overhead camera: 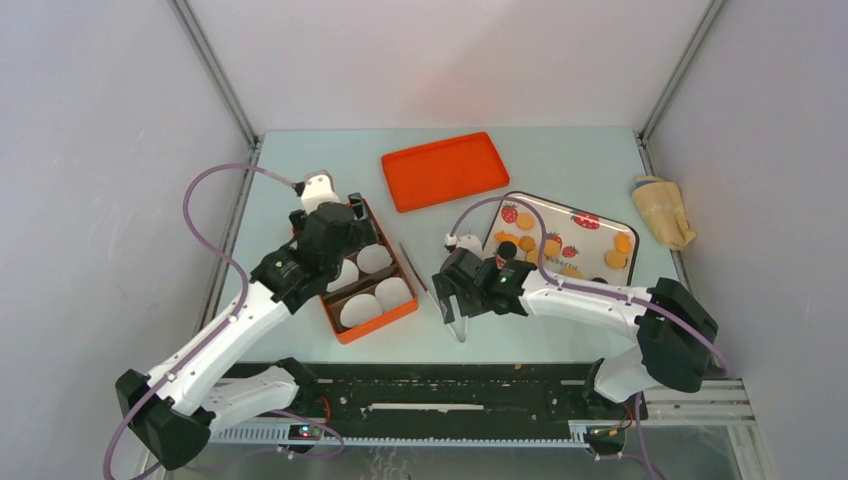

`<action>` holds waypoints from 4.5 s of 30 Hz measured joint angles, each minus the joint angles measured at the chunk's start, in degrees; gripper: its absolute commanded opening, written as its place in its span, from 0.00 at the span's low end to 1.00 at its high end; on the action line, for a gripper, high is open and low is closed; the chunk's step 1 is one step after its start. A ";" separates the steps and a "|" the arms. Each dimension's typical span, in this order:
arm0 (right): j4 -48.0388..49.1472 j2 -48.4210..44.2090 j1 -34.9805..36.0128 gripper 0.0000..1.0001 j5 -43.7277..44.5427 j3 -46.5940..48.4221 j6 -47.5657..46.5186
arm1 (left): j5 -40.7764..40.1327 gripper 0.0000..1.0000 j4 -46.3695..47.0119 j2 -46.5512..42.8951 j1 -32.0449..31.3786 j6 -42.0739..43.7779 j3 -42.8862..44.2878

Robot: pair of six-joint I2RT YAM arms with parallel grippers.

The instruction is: Pack the cookies

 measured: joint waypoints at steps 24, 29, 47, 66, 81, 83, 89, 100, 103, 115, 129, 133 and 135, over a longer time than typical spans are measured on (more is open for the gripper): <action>2.36 17.79 -0.94 1.00 -3.04 19.85 -2.49 | -0.66 0.91 -2.40 -4.20 -0.48 -0.37 -2.08; -1.38 20.11 -8.31 1.00 -3.04 28.02 -6.05 | -0.76 0.91 -2.36 -4.11 -0.52 -0.37 -2.08; -11.45 45.18 -19.10 1.00 -5.22 57.79 -10.75 | -2.21 0.92 -1.44 2.62 -0.55 0.48 -2.05; -6.97 12.76 1.14 1.00 0.74 10.36 0.63 | -0.39 0.91 -1.44 2.16 -0.63 0.44 -2.10; -0.04 20.41 -1.49 1.00 -1.95 10.34 4.85 | -0.55 0.92 -1.66 -6.01 -0.66 -0.46 -5.77; -0.11 21.44 -2.49 0.99 -1.66 11.63 5.16 | -0.55 0.92 -1.53 -5.99 -0.66 -0.48 -5.77; -0.83 25.49 -3.82 1.00 0.66 16.76 6.03 | -0.50 0.92 -1.44 -5.53 -0.68 -0.46 -5.77; -2.27 28.68 -4.33 0.43 1.84 21.14 8.00 | -0.50 0.93 -1.40 -4.61 -0.68 -0.44 -5.77; -1.75 28.76 -4.11 0.28 2.01 21.24 8.04 | -0.46 0.93 -1.29 -4.13 -0.68 -0.44 -5.77; -10.93 24.96 1.20 0.35 8.41 18.84 8.31 | 0.92 0.92 -0.90 -3.15 -0.68 -0.44 -5.75; -21.33 10.67 -1.62 0.35 13.51 21.73 7.19 | 5.20 0.94 0.28 -1.60 -0.68 0.17 -3.80; -23.71 10.54 -2.23 0.34 13.75 24.68 5.38 | 7.26 0.94 1.86 1.60 -0.68 1.22 0.81; -24.28 10.21 -2.01 0.34 13.68 26.05 4.52 | 8.33 0.94 3.82 4.92 -0.68 2.12 3.76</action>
